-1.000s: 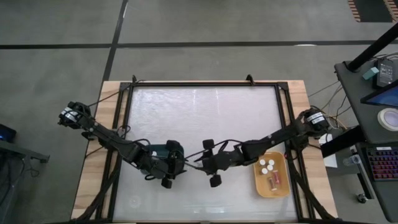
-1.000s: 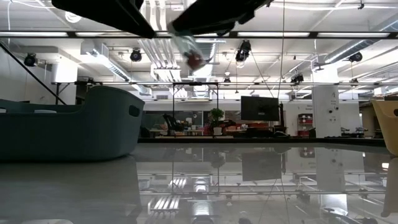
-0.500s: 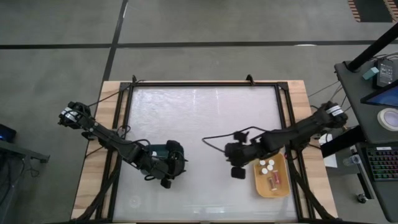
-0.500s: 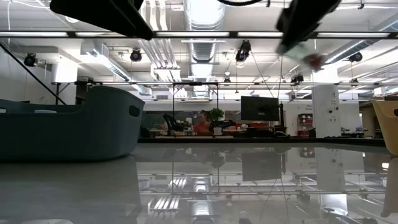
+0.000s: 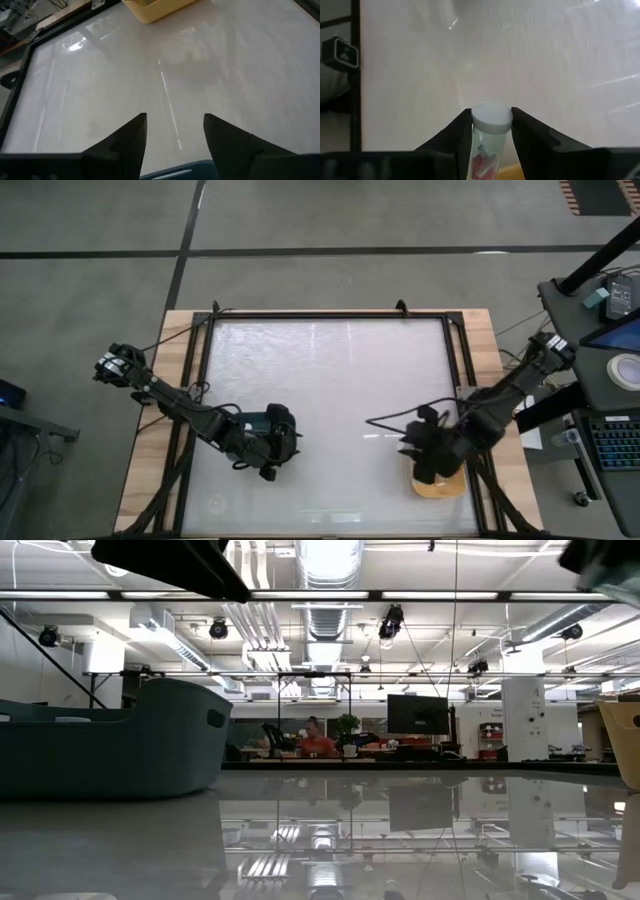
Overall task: Pick and place medicine bottles into bin by pill shape (circle, oval)
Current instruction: Put the blue bottled capsules into the yellow bin, then return to Home Position
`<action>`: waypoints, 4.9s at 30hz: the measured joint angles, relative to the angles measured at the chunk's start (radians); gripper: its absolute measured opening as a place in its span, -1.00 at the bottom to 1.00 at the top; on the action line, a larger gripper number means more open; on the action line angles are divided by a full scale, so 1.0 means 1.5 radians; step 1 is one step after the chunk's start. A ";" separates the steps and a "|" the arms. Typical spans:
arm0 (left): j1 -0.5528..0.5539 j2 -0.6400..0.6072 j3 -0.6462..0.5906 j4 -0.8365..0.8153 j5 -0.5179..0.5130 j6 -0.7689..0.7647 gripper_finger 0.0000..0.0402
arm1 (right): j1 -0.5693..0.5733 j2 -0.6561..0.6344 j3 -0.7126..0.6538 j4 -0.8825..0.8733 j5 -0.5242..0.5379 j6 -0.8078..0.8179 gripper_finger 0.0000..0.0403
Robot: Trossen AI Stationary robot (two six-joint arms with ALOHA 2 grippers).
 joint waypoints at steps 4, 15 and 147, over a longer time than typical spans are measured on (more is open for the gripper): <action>0.000 0.000 0.002 0.011 -0.027 -0.001 -0.10 | 0.058 -0.038 -0.047 0.000 0.013 0.057 -0.40; 0.001 0.000 0.005 0.048 -0.093 0.001 -0.10 | 0.153 -0.096 -0.129 -0.068 -0.124 0.213 -0.41; 0.147 -0.403 -0.323 0.193 -0.072 0.071 -0.10 | -0.370 -0.334 -0.477 0.793 -0.133 -0.748 -0.66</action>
